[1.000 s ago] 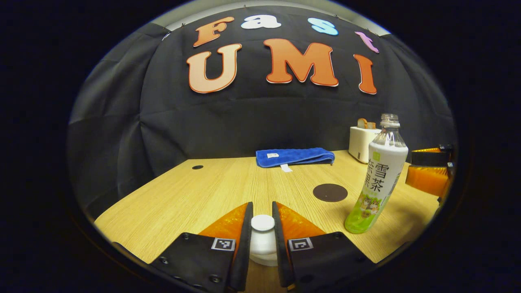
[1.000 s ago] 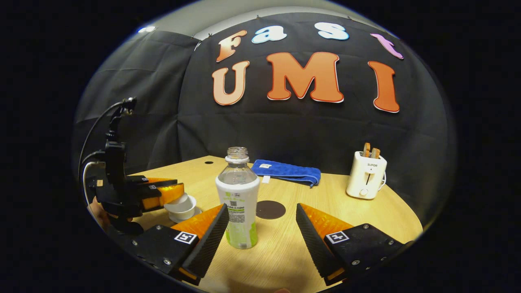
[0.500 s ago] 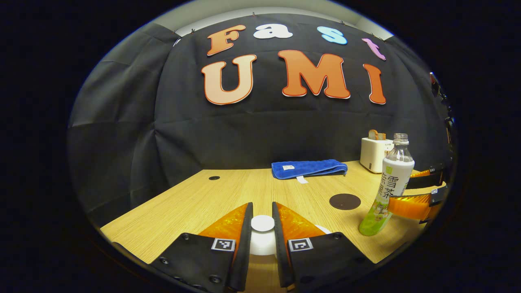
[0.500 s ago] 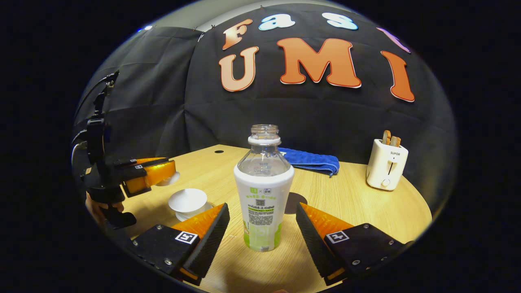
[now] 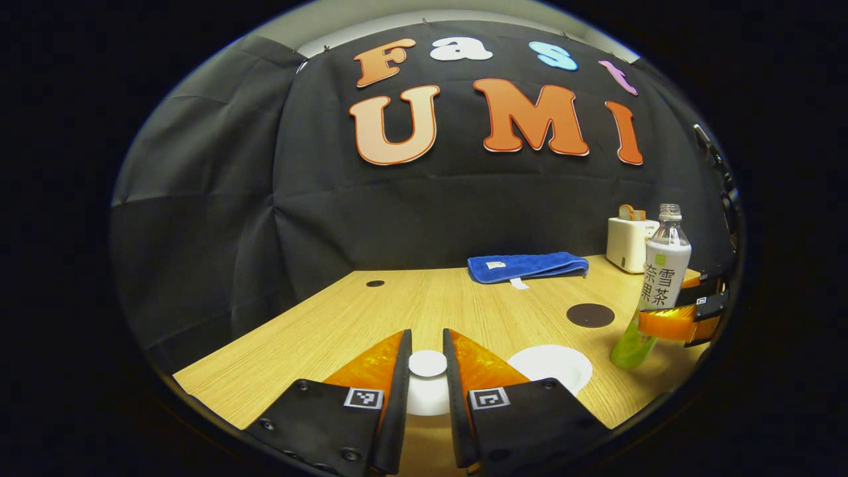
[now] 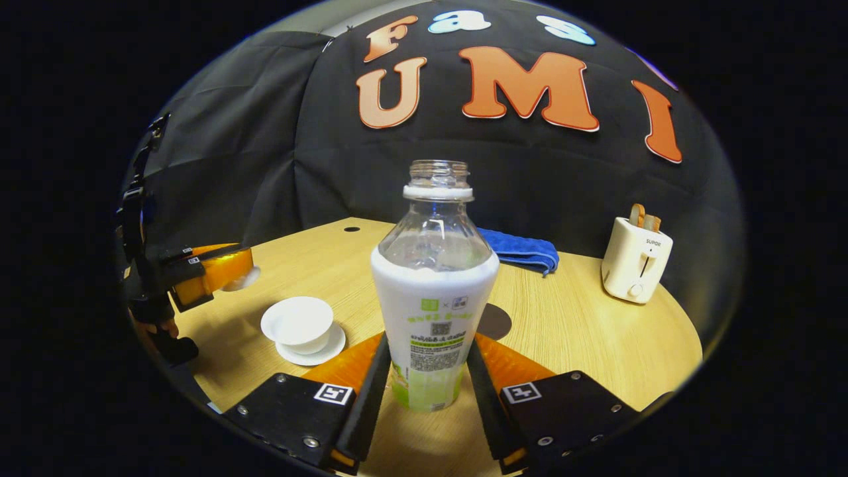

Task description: Open the teacup lid with one hand, grasp the water bottle and pour water into the teacup with the other hand; after pouring, place the water bottle on the coaster and then close the teacup lid.

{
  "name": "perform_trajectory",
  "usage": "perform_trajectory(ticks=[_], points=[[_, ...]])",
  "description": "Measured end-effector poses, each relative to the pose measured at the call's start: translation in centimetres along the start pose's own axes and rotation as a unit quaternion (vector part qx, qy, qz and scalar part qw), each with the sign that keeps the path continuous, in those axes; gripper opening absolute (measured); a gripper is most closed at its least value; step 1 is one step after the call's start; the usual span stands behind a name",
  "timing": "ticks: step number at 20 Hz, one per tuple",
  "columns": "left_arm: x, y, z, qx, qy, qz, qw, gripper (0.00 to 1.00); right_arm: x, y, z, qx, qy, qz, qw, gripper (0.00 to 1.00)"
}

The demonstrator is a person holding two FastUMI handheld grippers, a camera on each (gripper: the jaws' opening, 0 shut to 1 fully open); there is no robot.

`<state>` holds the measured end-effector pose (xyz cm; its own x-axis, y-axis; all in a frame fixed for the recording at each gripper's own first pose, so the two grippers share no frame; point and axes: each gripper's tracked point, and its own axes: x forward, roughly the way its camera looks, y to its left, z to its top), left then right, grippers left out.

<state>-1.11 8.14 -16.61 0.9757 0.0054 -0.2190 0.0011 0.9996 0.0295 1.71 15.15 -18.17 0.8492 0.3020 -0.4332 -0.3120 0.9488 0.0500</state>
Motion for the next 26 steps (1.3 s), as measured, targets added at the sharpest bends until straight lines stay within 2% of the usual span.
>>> perform_trajectory(ticks=[1, 3, 6, 7, 11, 12, 13, 16, 17, 19, 20, 21, 22, 24, 25, 26], points=[[0.0, 0.4, -0.1, -0.004, 0.001, 0.002, 1.000, 0.34, -0.1, -0.1, 0.2, -0.011, 0.000, -0.004, 1.000, 0.67], [-0.3, 1.3, -0.4, -0.009, 0.004, 0.007, 1.000, 0.31, -0.1, -0.6, 0.3, -0.044, 0.004, -0.017, 0.999, 0.66], [-0.3, 2.8, -0.7, -0.012, 0.003, 0.016, 1.000, 0.33, -0.4, -1.3, 0.6, -0.115, 0.011, -0.042, 0.992, 0.66], [-0.4, 3.1, -0.7, -0.014, 0.003, 0.019, 1.000, 0.31, -0.5, -1.7, 0.8, -0.142, 0.014, -0.053, 0.988, 0.66], [-0.8, 4.5, -1.3, -0.015, 0.003, 0.030, 0.999, 0.33, -0.9, -3.1, 1.9, -0.237, 0.010, -0.104, 0.966, 0.64], [-0.8, 4.7, -1.4, -0.015, 0.003, 0.032, 0.999, 0.33, -1.0, -3.3, 2.2, -0.255, 0.009, -0.114, 0.960, 0.60], [-0.9, 4.9, -1.4, -0.014, 0.003, 0.032, 0.999, 0.33, -0.9, -3.5, 2.5, -0.269, 0.008, -0.120, 0.955, 0.64], [-1.1, 5.2, -1.6, -0.012, 0.003, 0.032, 0.999, 0.31, -0.7, -3.5, 2.7, -0.307, 0.020, -0.128, 0.943, 0.64], [-1.3, 5.4, -1.6, -0.012, 0.003, 0.033, 0.999, 0.34, -0.7, -3.5, 2.8, -0.323, 0.023, -0.128, 0.937, 0.64], [-1.4, 5.8, -1.8, -0.011, 0.004, 0.036, 0.999, 0.34, -0.5, -3.9, 3.2, -0.365, 0.027, -0.136, 0.921, 0.64], [-1.6, 5.9, -1.9, -0.010, 0.004, 0.036, 0.999, 0.31, -0.4, -4.0, 3.7, -0.390, 0.028, -0.142, 0.910, 0.64], [-1.6, 6.0, -2.0, -0.010, 0.005, 0.037, 0.999, 0.33, -0.3, -4.0, 4.1, -0.414, 0.027, -0.147, 0.898, 0.64], [-1.7, 6.2, -2.1, -0.011, 0.005, 0.037, 0.999, 0.31, -0.3, -3.7, 4.3, -0.435, 0.025, -0.150, 0.888, 0.64], [-1.5, 6.3, -2.3, -0.014, 0.008, 0.037, 0.999, 0.31, -0.1, -2.4, 3.8, -0.473, 0.025, -0.140, 0.870, 0.64], [-1.5, 6.3, -2.4, -0.015, 0.008, 0.037, 0.999, 0.31, -0.1, -1.9, 3.2, -0.488, 0.028, -0.135, 0.862, 0.67], [-1.5, 6.4, -2.5, -0.014, 0.008, 0.038, 0.999, 0.33, 0.0, -1.7, 2.9, -0.502, 0.029, -0.131, 0.855, 0.64]])
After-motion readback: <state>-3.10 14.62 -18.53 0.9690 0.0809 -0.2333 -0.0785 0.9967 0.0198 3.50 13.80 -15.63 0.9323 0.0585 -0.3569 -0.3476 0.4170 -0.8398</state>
